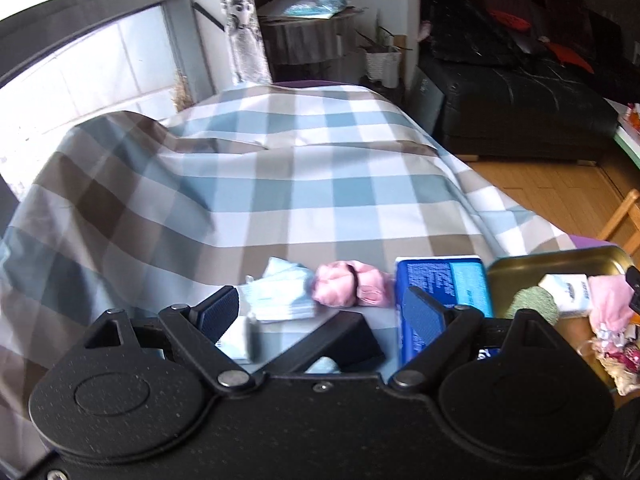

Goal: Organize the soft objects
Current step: 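Withdraw both open grippers from the tray back toward the bed, then grasp the second white tissue pack with left gripper while right gripper grasps the herb sachet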

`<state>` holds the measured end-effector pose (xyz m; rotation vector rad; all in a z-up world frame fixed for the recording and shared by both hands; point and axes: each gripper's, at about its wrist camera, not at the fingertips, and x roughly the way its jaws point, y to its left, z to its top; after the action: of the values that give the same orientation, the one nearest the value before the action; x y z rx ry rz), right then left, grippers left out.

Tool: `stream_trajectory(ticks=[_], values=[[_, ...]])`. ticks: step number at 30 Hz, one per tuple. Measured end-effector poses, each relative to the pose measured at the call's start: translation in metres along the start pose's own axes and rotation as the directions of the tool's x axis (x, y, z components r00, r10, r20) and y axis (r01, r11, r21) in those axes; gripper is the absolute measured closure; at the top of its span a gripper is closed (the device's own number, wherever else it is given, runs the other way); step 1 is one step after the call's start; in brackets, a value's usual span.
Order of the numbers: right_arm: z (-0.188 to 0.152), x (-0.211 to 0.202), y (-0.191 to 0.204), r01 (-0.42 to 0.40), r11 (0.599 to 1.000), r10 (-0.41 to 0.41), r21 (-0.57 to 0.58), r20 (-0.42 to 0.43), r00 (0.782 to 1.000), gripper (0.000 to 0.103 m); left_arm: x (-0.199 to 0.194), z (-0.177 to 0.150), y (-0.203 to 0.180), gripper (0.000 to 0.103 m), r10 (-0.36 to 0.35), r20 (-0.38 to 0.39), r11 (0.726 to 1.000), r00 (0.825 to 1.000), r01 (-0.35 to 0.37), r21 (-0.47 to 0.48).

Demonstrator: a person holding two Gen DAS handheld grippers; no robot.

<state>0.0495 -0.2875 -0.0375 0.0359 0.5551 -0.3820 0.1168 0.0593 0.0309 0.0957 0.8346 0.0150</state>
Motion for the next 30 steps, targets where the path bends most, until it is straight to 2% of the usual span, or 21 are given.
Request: stream_trajectory(ticks=[7, 12, 19, 22, 25, 27, 30], values=[[0.0, 0.0, 0.006, 0.014, 0.999, -0.015, -0.035, -0.004, 1.0, 0.003, -0.001, -0.006, 0.047, 0.017, 0.081, 0.014, 0.99, 0.997, -0.078, -0.115], [0.001, -0.001, 0.012, 0.029, 0.997, -0.03, -0.066, -0.007, 1.0, 0.003, 0.001, -0.016, 0.079, 0.017, 0.143, -0.013, 0.966, 0.99, -0.142, -0.218], [0.001, -0.012, 0.033, 0.024, 0.983, -0.023, -0.183, 0.01, 1.0, 0.003, 0.004, -0.029, 0.109, 0.017, 0.195, -0.042, 0.938, 0.98, -0.199, -0.285], [-0.001, -0.03, 0.052, -0.024, 0.971, 0.033, -0.24, 0.036, 0.999, 0.003, 0.008, -0.035, 0.119, 0.016, 0.2, -0.062, 0.933, 0.978, -0.209, -0.292], [-0.005, -0.058, 0.081, -0.138, 0.952, 0.154, -0.272, 0.037, 0.987, 0.003, 0.014, -0.041, 0.122, 0.016, 0.207, -0.081, 0.938, 0.975, -0.222, -0.267], [-0.01, -0.076, 0.102, -0.217, 0.934, 0.237, -0.285, 0.035, 0.971, 0.001, 0.02, -0.045, 0.123, 0.015, 0.213, -0.096, 0.941, 0.972, -0.231, -0.249], [-0.015, -0.1, 0.136, -0.342, 0.891, 0.363, -0.298, 0.017, 0.932, 0.001, 0.025, -0.05, 0.127, 0.015, 0.201, -0.113, 0.942, 0.973, -0.223, -0.249]])
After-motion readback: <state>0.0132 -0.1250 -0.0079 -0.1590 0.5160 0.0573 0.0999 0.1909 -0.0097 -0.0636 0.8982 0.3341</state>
